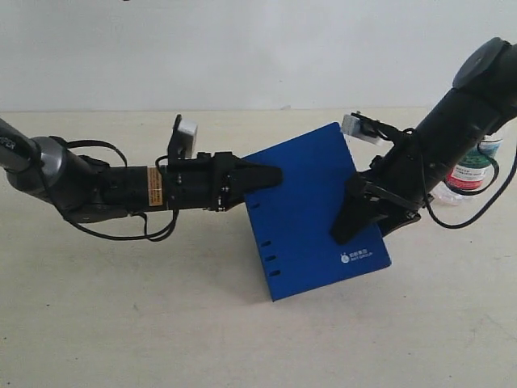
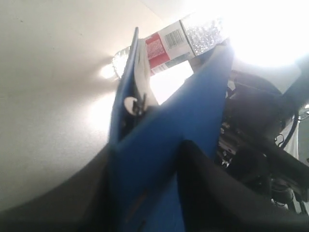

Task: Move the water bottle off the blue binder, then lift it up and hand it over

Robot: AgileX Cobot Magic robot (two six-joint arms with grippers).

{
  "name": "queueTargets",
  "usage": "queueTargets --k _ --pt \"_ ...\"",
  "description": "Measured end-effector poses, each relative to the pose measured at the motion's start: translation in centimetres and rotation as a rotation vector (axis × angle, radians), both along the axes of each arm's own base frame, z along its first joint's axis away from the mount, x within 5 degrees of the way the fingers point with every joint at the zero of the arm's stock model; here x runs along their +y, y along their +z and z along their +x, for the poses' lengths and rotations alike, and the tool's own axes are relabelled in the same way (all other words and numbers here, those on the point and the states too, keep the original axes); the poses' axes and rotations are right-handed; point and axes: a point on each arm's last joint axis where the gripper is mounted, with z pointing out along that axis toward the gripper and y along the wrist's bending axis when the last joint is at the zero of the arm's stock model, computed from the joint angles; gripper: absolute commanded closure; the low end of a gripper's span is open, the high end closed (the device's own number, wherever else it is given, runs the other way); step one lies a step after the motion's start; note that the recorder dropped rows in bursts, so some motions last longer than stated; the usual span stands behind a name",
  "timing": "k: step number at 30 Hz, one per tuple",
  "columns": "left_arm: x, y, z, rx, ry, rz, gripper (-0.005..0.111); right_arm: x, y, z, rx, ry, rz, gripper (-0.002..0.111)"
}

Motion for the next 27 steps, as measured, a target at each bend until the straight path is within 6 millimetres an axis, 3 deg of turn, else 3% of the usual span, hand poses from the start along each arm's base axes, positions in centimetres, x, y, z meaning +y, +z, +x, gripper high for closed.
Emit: queueTargets --k 6,17,27 --pt "1.8 0.0 0.4 -0.009 -0.049 0.039 0.101 -0.4 0.3 0.4 -0.032 0.031 -0.052 0.048" --pt "1.9 2.3 -0.2 -0.135 -0.146 0.098 0.101 -1.3 -0.2 1.4 -0.172 0.063 -0.165 0.047" --pt "2.1 3.0 -0.2 -0.165 -0.158 0.119 0.101 -0.1 -0.5 2.2 -0.264 0.083 -0.006 0.048"
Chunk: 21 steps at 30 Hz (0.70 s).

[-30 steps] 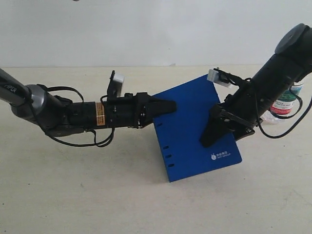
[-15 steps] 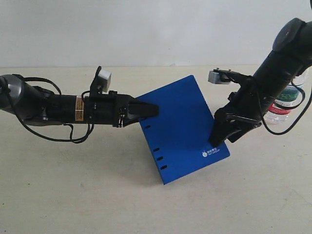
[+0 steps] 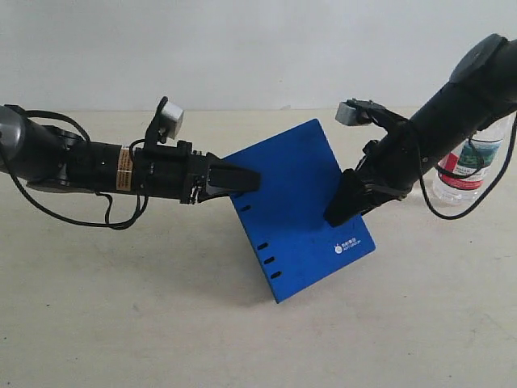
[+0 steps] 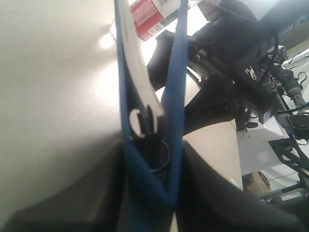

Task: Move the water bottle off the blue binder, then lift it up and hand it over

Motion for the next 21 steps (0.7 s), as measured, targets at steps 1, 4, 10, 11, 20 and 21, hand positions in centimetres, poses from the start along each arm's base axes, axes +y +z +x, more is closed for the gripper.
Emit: queueTargets --k 1,4,10,11,20,21 --pt "0.1 0.0 0.1 -0.001 0.003 0.004 0.101 0.0 -0.3 0.1 0.0 0.001 0.013 0.048" --pt "0.1 -0.1 0.1 -0.003 0.01 0.013 0.101 -0.1 -1.2 0.5 0.005 -0.004 0.043 0.048" --pt "0.4 -0.3 0.3 0.002 0.019 0.03 0.101 -0.1 -2.4 0.9 -0.005 0.008 0.115 0.083" --pt "0.5 -0.3 0.3 0.002 0.02 0.03 0.101 -0.2 -2.4 0.9 -0.008 0.001 0.12 0.091" --pt "-0.8 0.7 0.8 -0.043 0.112 -0.068 0.055 -0.7 -2.8 1.4 -0.031 -0.034 0.125 0.108" --pt "-1.3 0.7 0.5 -0.053 0.107 -0.076 0.051 -0.6 -2.9 1.4 -0.03 -0.037 0.125 0.108"
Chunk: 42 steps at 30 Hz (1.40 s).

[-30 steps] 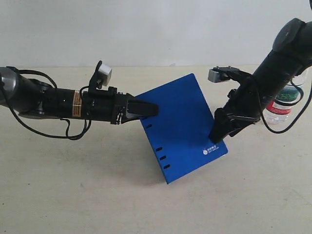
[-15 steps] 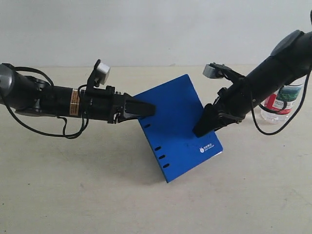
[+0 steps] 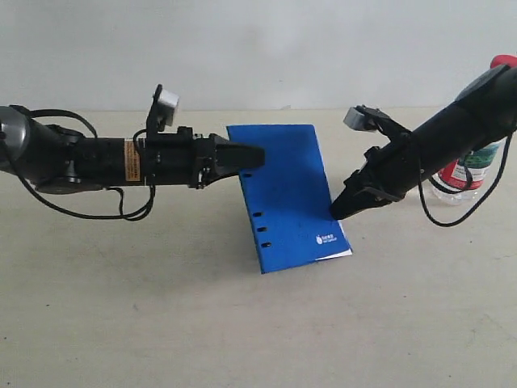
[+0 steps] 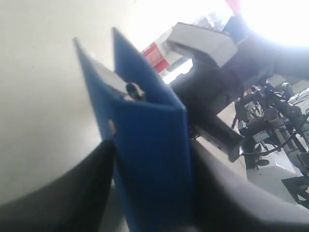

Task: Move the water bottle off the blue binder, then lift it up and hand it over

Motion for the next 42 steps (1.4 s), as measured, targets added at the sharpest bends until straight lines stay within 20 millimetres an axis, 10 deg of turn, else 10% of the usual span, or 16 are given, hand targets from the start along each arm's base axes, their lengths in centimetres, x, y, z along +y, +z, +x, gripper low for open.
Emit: queueTargets --k 7,20,33,37,42 --pt "-3.3 1.1 -1.8 -0.021 -0.03 -0.063 0.052 0.6 -0.2 -0.1 -0.01 0.034 -0.019 0.108" --pt "-2.9 1.0 -2.0 0.038 -0.066 0.109 0.052 1.2 -0.2 -0.1 -0.018 0.042 -0.028 0.108" --pt "-2.4 -0.5 -1.9 0.119 -0.03 0.222 0.074 1.6 -0.6 0.0 -0.002 0.006 -0.041 0.108" --pt "-2.6 -0.5 -1.9 0.117 -0.029 0.215 0.102 1.6 -0.6 0.0 0.002 0.004 -0.039 0.108" --pt "-2.6 -0.5 -1.9 0.111 -0.027 0.217 0.101 1.6 -0.5 0.0 0.003 0.003 -0.038 0.108"
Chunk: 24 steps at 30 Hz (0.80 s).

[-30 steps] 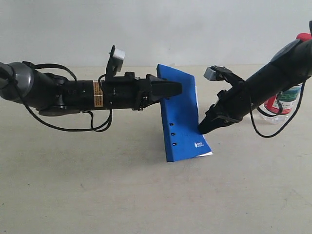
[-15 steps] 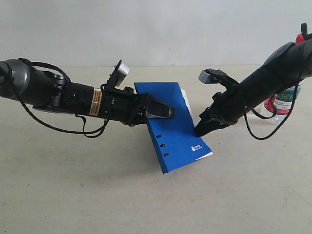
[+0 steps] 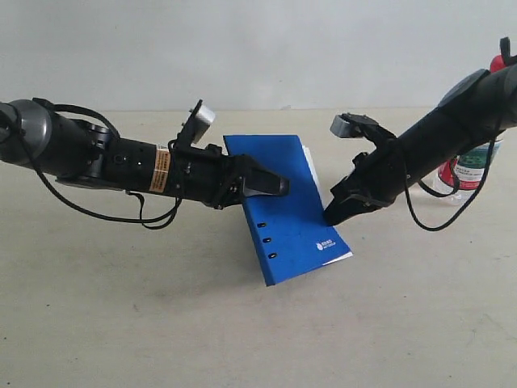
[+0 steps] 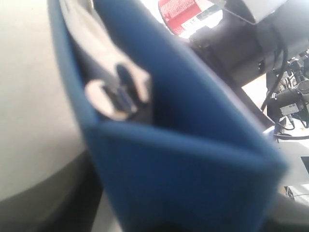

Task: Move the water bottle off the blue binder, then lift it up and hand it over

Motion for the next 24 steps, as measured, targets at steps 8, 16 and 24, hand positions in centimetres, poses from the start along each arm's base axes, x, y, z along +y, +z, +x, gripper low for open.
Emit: queueTargets --k 8,16,24 --pt "0.2 -0.4 0.4 -0.025 0.042 0.049 0.101 -0.7 4.3 -1.1 -0.083 0.091 -0.117 0.104" --pt "-0.1 -0.7 0.4 -0.035 0.051 0.066 0.101 0.9 10.5 -2.9 -0.144 0.093 -0.104 0.072" --pt "0.0 -0.5 0.6 -0.079 0.063 0.094 0.101 0.9 14.3 -4.6 -0.188 0.097 -0.091 0.079"
